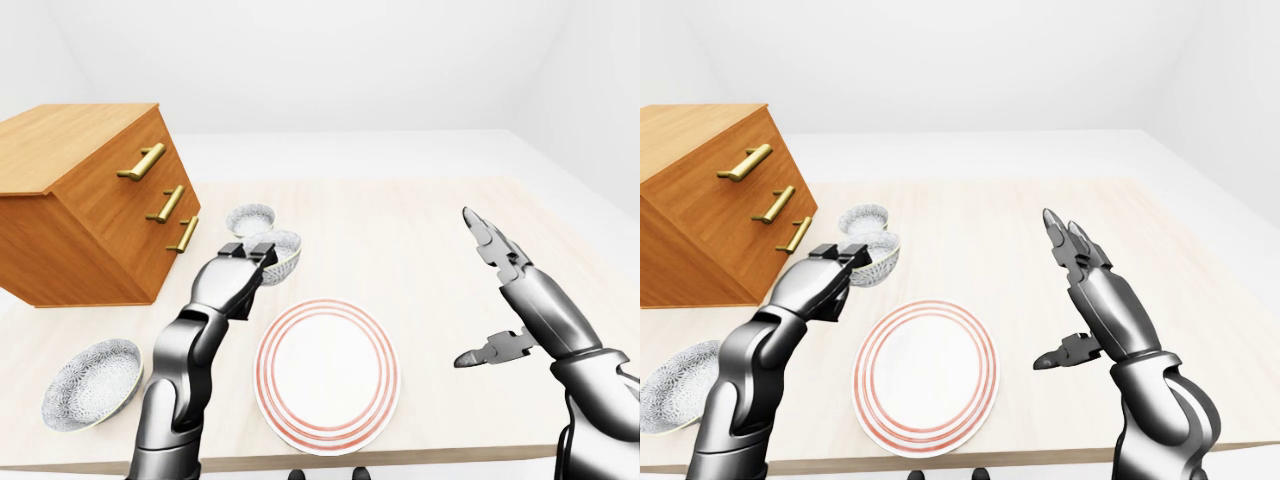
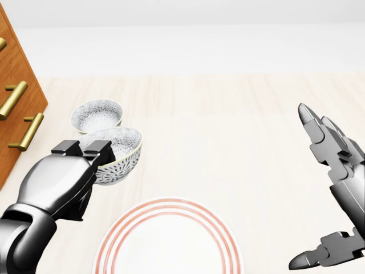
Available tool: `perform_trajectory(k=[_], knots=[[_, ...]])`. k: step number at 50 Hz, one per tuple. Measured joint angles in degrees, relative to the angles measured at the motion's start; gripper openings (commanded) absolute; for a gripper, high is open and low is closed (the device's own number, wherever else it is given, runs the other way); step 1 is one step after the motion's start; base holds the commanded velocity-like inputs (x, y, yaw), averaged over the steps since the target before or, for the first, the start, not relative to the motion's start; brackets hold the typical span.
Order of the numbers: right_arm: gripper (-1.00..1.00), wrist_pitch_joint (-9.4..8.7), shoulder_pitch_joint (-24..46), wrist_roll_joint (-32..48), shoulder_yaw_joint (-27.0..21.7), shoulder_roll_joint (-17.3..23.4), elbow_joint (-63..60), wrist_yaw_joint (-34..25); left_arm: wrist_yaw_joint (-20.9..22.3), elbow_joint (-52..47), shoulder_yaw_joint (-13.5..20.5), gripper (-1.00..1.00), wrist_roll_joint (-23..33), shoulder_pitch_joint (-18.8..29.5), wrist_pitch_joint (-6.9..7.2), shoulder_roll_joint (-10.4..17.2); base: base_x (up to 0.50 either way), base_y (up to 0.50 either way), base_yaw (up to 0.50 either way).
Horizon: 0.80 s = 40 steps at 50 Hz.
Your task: Put the bowl in the middle on the plate.
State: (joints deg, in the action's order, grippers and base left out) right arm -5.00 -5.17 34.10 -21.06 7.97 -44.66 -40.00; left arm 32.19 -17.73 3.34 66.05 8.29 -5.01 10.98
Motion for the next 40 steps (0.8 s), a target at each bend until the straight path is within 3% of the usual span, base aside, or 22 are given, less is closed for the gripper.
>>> perform_trajectory(k=[22,40], knots=[[1.00,0.00,0.2,0.0,0.0,0.1,0.1,0.0,5.3,-9.5,-2.1,-1.00,-2.0,-3.1,0.00,-2.7,0.00,0.00,0.00],[1.00,0.00,0.1,0.0,0.0,0.1,0.1,0.0,5.7,-14.7,-3.4,-1.00,-2.0,-9.5,0.00,-4.2,0.00,0.00,0.00]])
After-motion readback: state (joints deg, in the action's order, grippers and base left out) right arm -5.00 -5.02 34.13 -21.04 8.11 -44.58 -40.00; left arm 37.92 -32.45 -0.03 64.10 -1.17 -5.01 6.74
